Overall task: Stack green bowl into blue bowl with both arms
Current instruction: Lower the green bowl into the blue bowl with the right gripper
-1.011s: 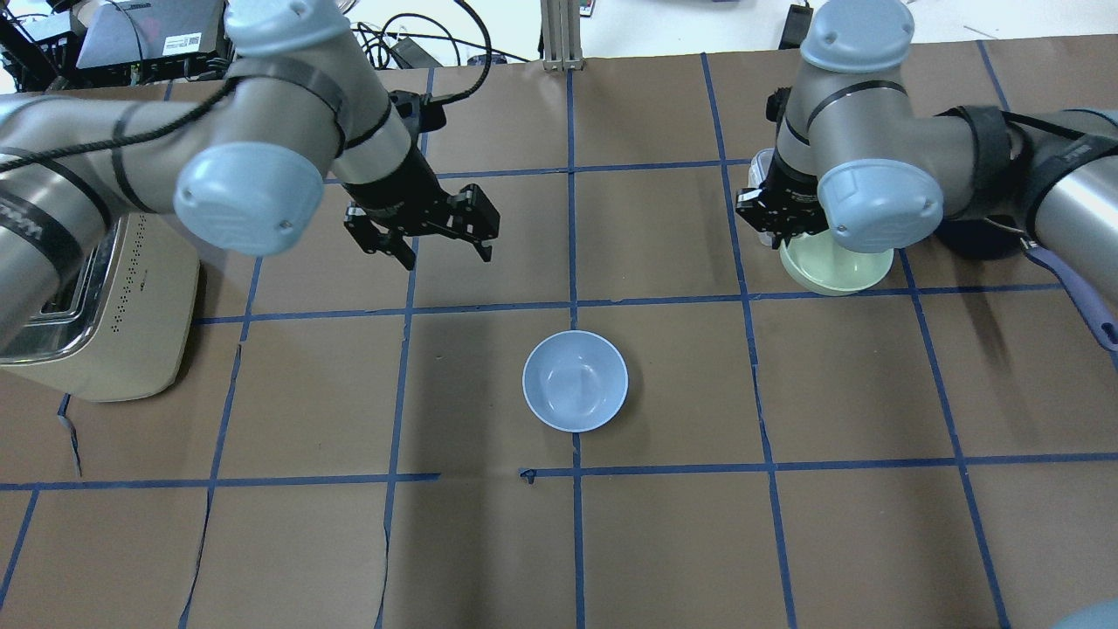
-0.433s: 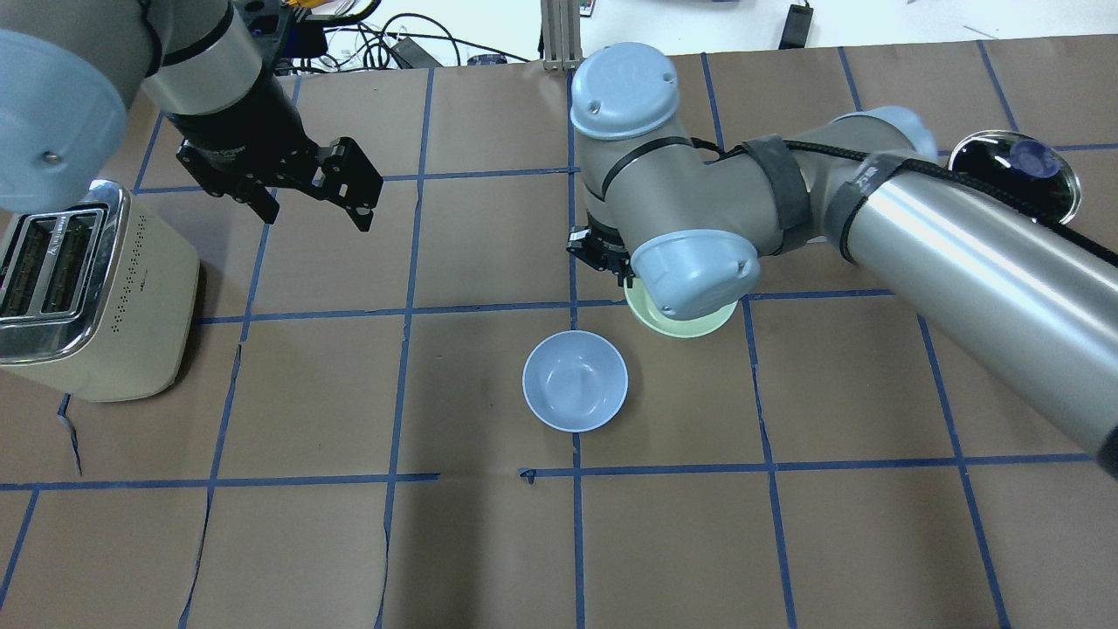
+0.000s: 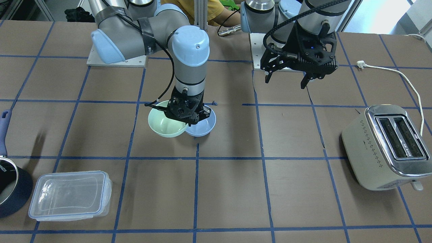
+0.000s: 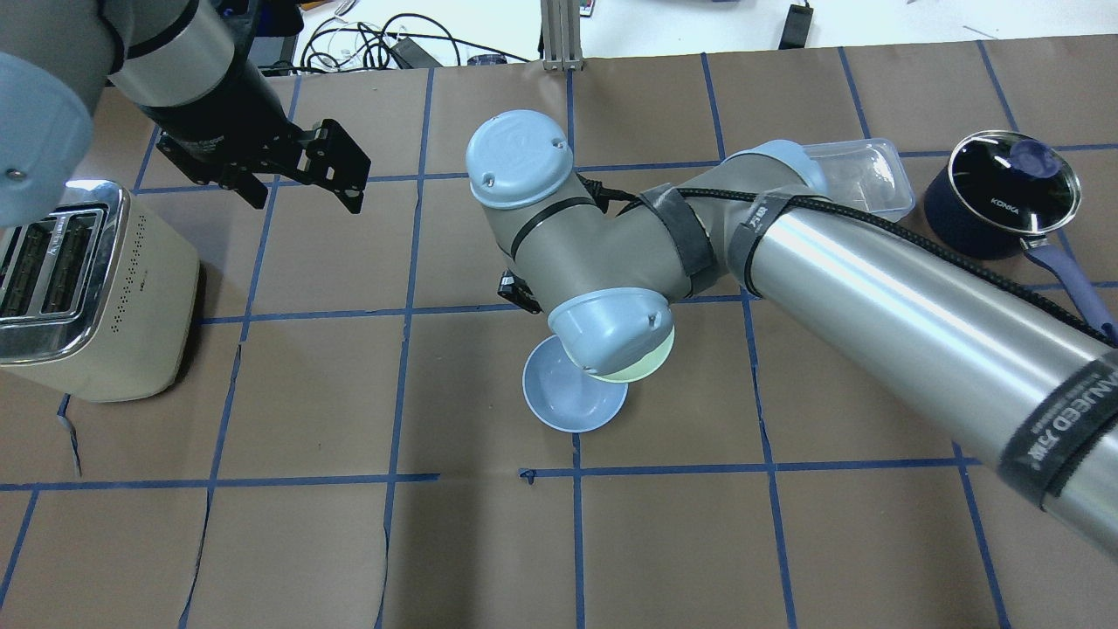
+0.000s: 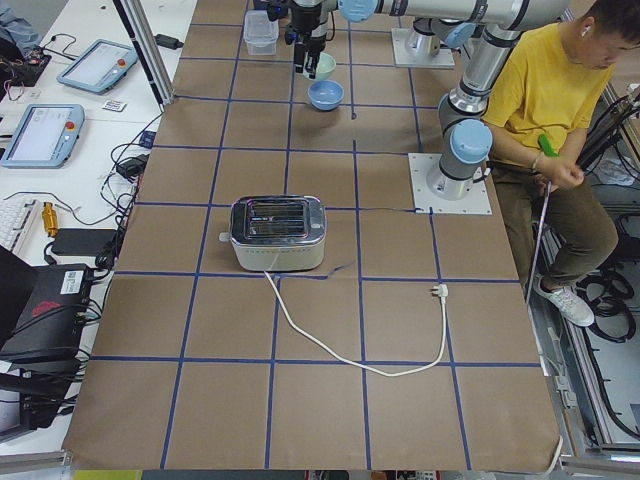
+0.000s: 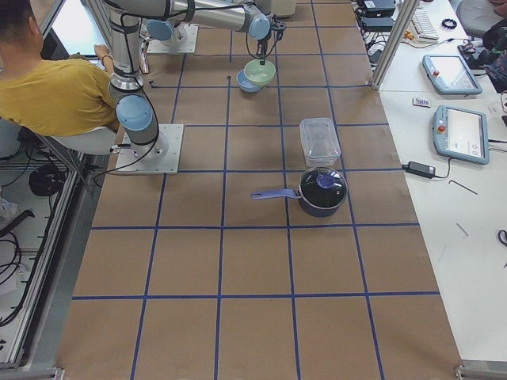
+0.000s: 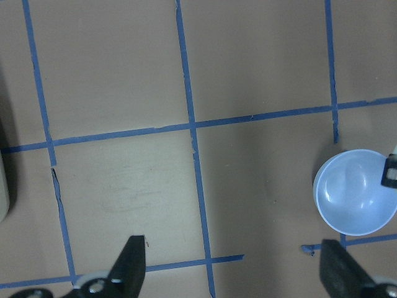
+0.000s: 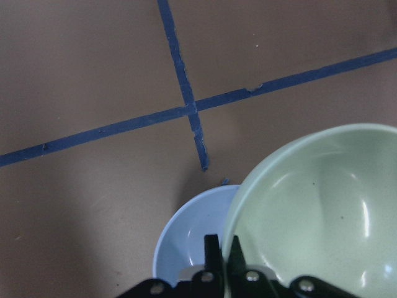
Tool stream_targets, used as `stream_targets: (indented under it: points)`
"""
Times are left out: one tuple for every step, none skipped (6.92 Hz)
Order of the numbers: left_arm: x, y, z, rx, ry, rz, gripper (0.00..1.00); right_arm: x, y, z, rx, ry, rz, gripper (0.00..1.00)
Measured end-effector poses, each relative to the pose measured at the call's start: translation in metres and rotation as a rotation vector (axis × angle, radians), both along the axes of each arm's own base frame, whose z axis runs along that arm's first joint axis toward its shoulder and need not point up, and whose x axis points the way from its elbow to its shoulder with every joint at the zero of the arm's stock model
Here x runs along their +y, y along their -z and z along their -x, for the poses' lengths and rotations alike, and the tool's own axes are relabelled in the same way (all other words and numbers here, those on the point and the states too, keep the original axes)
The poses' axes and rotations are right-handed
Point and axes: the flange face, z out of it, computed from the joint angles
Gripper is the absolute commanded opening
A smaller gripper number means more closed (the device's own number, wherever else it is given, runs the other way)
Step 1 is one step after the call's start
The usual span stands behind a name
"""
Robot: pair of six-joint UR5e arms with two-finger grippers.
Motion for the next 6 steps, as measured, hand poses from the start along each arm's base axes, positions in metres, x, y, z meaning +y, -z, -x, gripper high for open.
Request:
stream_targets:
  points:
    - [-0.001, -0.002, -0.001, -0.002, -0.001, 0.011, 1.0, 0.006, 0.007, -0.013, 0.0, 0.004, -0.008, 0.0]
    - [-0.001, -0.002, -0.002, -0.003, -0.001, 0.014, 1.0, 0.012, 0.012, -0.022, -0.01, 0.003, -0.023, 0.0]
    - [-0.001, -0.002, -0.003, -0.004, 0.0, 0.015, 1.0, 0.016, 0.016, -0.028, -0.024, 0.007, -0.037, 0.0]
    - [-0.001, -0.001, -0.003, -0.004, 0.0, 0.014, 1.0, 0.018, 0.018, -0.032, -0.031, 0.011, -0.045, 0.22]
    - [-0.001, -0.001, -0.003, -0.005, 0.0, 0.013, 1.0, 0.019, 0.02, -0.033, -0.033, 0.013, -0.051, 0.67]
    - [-0.001, -0.001, -0.003, -0.005, -0.003, 0.018, 1.0, 0.018, 0.025, -0.034, -0.029, 0.014, -0.056, 1.0]
